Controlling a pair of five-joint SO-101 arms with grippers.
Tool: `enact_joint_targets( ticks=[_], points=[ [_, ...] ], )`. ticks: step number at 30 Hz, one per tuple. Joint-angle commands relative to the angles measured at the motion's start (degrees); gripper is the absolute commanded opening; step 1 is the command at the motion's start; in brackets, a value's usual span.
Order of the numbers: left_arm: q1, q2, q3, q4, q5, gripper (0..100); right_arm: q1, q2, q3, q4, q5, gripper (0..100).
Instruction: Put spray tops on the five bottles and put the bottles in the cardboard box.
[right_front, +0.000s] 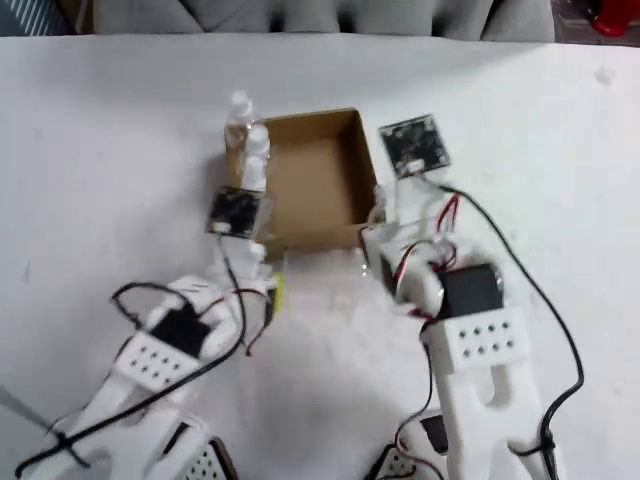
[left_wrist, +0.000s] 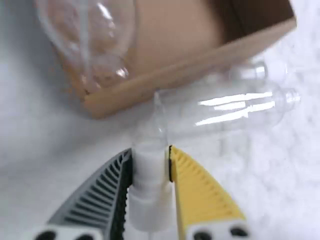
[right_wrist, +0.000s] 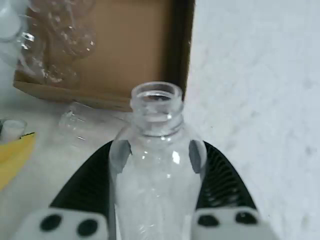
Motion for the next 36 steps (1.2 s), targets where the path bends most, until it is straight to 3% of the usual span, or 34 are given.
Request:
enact_joint_targets(
  ticks=[1,10,18,27,31,36],
  points=[
    [-6.11,-11.82,1.76,1.14,-0.26,2,-3.47,-6.2,3.78,-5.41,-0.7,1.8],
    [-19.38,-30.02,4.22,1.58,0.62,2,-14.46,-22.99,20.84,-17.89,-0.7,1.8],
    [-30.64,-41.19,4.31,1.23,24.7,2,-24.75,-38.37,37.8,-31.52,-0.7,1.8],
    [-38.46,-50.86,4.4,1.05,29.89,2,-27.12,-50.42,47.47,-35.12,-0.7,1.8],
    [-44.53,-53.05,4.92,-3.96,34.81,2,-27.21,-53.14,51.34,-35.21,-0.7,1.8],
    [-50.68,-53.05,8.7,-15.91,41.49,2,-29.41,-53.85,55.03,-37.05,-0.26,1.8]
  ],
)
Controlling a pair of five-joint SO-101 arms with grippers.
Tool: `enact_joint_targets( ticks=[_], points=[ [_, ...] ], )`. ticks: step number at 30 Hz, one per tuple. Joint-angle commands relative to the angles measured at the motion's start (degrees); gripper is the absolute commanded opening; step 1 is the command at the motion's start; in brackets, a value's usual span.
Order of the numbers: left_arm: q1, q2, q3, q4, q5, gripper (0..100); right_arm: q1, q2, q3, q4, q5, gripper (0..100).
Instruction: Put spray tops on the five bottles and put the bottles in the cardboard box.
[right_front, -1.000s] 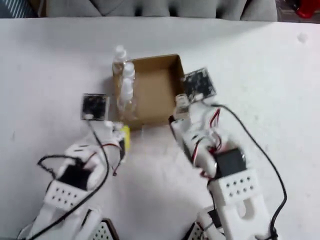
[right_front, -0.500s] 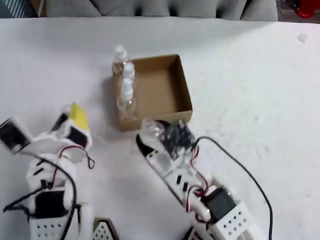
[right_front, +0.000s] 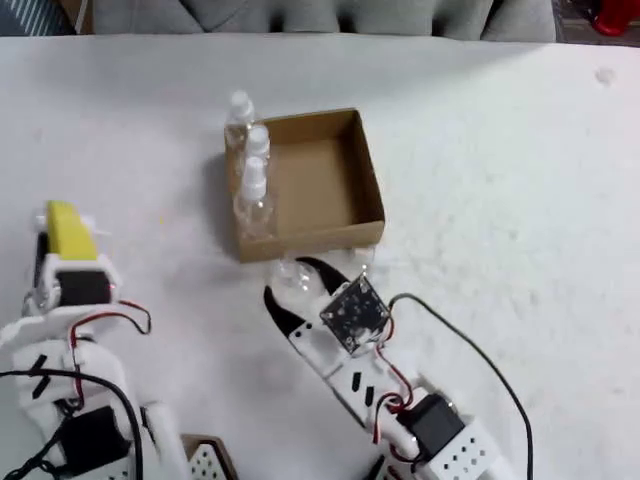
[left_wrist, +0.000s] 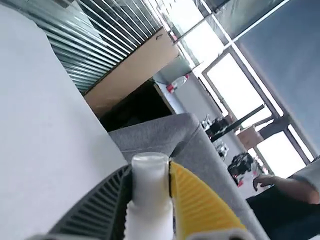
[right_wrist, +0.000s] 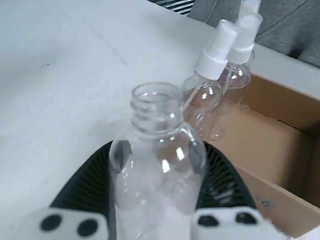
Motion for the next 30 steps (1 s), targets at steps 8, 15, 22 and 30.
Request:
enact_joint_targets(
  ticks=[8,15,22,30],
  points=[
    [-5.76,-0.57,-2.9,-11.69,4.75,2,-4.09,-0.57,4.92,-8.13,0.18,1.8],
    [8.13,-0.57,-14.51,-4.84,-13.71,2,-4.09,-0.48,4.92,-8.04,0.18,1.8],
    [28.53,-0.48,-26.9,1.58,-32.53,2,-4.09,-0.48,4.92,-5.93,0.18,1.8],
    [33.8,13.32,-34.9,2.2,-40.53,2,-5.05,-0.48,4.92,-4.26,0.18,1.8]
  ],
)
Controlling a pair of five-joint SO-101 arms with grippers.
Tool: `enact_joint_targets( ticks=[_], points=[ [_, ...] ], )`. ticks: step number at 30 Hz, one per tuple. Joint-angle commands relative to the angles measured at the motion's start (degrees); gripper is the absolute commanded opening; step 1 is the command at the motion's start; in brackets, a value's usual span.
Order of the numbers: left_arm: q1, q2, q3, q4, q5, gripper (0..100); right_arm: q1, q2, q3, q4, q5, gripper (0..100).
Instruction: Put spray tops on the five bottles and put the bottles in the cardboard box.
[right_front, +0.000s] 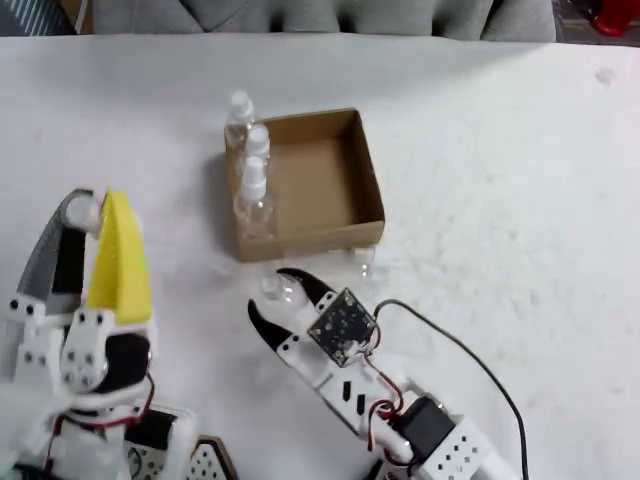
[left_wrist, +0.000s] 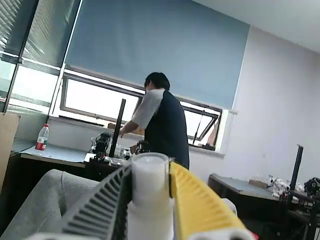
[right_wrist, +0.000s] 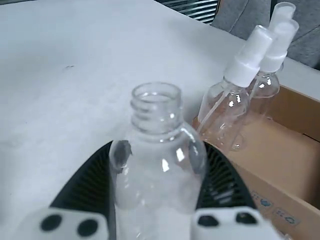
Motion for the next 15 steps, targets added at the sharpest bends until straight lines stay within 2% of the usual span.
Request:
enact_joint_targets(
  ticks=[1,4,9,15],
  points=[
    [1.54,11.91,-6.86,0.09,-2.02,2,-1.8,-0.31,0.62,1.36,0.18,1.8],
    [2.77,16.66,-9.14,0.35,-2.11,2,-2.68,-0.31,0.62,2.15,0.18,1.8],
    [9.27,17.63,-10.11,6.77,-2.2,2,-2.68,-0.31,0.62,2.51,0.26,1.8],
    [9.54,17.63,-9.76,9.41,-1.93,2,-2.77,-0.31,-2.73,8.13,0.26,1.8]
  ],
)
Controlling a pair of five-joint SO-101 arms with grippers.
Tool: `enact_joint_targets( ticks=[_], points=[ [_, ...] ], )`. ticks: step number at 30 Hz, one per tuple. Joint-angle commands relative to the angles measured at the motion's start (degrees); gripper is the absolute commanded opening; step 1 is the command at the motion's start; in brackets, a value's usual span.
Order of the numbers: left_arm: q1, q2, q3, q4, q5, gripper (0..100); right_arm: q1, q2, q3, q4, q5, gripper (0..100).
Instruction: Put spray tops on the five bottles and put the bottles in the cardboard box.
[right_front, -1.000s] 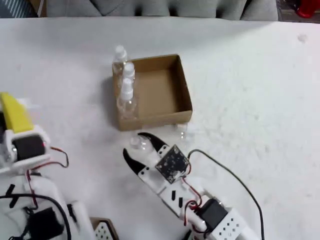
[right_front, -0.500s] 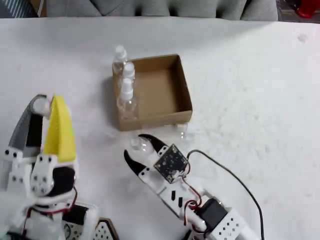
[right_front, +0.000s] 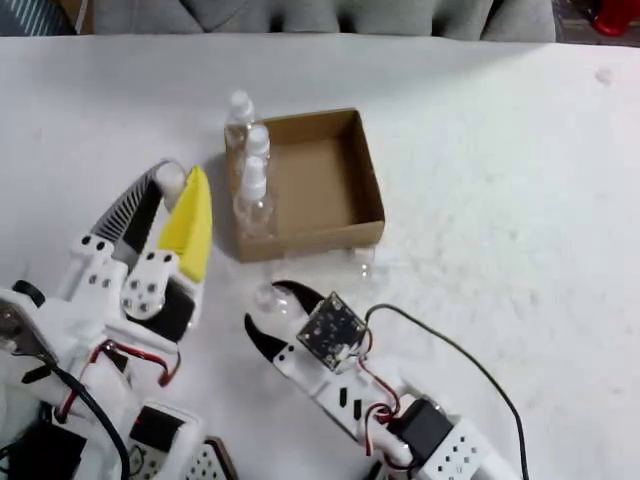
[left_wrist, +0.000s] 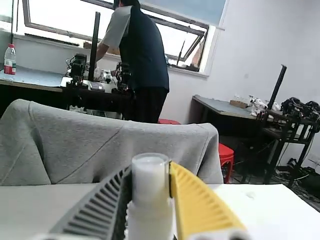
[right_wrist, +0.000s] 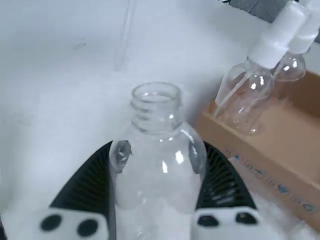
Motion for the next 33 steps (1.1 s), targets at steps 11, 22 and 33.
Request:
enact_joint_targets(
  ticks=[11,22,33],
  points=[
    [1.36,1.54,-2.46,-1.58,-0.18,2,-0.22,-0.31,-2.9,3.47,0.18,1.8],
    [0.92,1.63,5.54,-12.57,-0.62,2,-2.07,4.0,-8.09,3.56,-0.26,1.8],
    [-0.4,0.4,8.88,-14.59,-0.18,2,-2.33,23.87,-14.42,-1.98,-3.16,1.8]
  ],
)
